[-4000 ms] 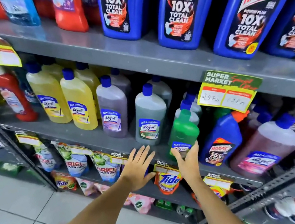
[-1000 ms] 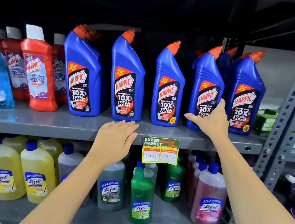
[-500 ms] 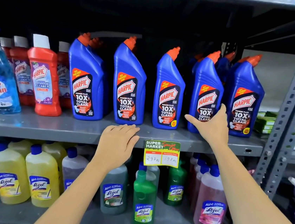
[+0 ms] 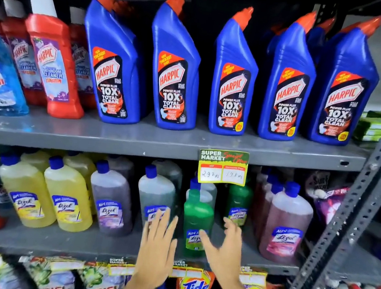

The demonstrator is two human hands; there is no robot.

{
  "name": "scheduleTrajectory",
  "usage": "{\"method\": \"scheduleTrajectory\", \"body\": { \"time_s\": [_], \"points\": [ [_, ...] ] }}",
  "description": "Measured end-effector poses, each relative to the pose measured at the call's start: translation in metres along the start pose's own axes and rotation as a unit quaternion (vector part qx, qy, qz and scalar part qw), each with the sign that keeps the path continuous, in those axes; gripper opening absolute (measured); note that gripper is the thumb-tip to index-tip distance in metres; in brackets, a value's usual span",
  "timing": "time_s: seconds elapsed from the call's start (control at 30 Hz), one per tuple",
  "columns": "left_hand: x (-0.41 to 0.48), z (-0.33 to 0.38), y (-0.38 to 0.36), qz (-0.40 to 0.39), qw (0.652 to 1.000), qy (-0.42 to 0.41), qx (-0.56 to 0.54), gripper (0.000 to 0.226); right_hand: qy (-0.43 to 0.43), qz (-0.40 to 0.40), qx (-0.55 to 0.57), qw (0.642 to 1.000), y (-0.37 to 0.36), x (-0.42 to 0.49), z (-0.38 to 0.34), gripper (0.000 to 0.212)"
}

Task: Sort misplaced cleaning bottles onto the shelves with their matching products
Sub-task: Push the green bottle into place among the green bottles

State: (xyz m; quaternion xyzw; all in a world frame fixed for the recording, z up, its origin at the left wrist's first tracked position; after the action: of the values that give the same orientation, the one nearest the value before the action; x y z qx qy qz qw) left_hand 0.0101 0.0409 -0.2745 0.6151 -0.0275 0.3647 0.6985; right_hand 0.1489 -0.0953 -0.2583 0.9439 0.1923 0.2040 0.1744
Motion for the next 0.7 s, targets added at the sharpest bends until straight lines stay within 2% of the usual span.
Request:
{"method": "scheduleTrajectory", "body": {
  "time_s": [0.07, 0.2, 0.43, 0.7],
  "points": [
    [-0.019, -0.016, -0.039, -0.089, 0.995, 0.019, 0.037, 0.057, -0.082, -0.057, 0.010, 0.995, -0.026, -0.003, 0.017, 0.105],
    [-0.051, -0.051, -0.079, -0.173, 0.981, 0.044, 0.076, 0.059, -0.111, -0.067, 0.002, 0.992, -0.059, -0.006, 0.018, 0.111],
    [-0.062, -0.060, -0.089, -0.232, 0.969, 0.034, 0.074, 0.063, -0.150, -0.005, -0.048, 0.987, -0.075, -0.007, 0.026, 0.108],
    [-0.067, -0.059, -0.092, -0.222, 0.973, 0.019, 0.056, 0.062, -0.151, 0.012, -0.060, 0.987, -0.057, -0.001, 0.041, 0.101]
  ]
}}
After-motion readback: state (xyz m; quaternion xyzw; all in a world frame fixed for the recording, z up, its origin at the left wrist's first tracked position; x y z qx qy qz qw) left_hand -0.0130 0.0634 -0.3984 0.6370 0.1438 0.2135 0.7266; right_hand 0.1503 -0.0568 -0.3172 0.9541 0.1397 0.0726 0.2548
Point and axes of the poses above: each hand's wrist, its own x-axis towards the middle knuckle, its own y-axis out of the back of the hand, z = x × y, the point moved 7 cm from there along x, towards the middle knuckle, and after that the axes turned 1 degree about y, right-handed, at the moved point
